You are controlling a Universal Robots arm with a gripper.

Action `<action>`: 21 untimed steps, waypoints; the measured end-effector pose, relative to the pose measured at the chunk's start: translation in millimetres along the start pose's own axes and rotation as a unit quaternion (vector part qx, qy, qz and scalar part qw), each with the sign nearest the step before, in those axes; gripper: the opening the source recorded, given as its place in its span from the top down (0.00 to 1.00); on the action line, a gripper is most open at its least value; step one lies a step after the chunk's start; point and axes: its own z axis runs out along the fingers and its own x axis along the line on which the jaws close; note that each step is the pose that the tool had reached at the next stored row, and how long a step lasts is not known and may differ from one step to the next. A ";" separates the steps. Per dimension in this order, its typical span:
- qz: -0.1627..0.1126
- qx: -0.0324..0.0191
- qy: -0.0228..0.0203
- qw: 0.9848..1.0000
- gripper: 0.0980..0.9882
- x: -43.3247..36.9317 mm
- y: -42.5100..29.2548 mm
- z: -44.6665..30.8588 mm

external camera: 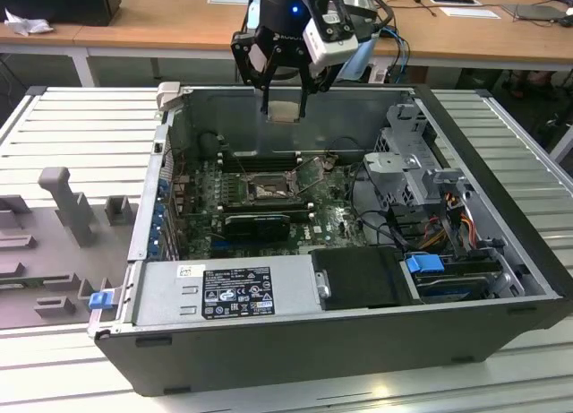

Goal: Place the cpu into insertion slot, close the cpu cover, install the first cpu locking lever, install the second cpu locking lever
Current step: 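Place the cpu into insertion slot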

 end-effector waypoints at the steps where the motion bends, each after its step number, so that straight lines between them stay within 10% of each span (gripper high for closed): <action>1: 0.001 0.000 0.000 1.000 0.52 0.0 0.0 0.1; 10: 0.042 -0.001 -0.004 0.999 0.52 0.0 -0.1 1.0; 21: 0.145 -0.003 -0.013 0.989 0.52 0.0 -0.2 2.5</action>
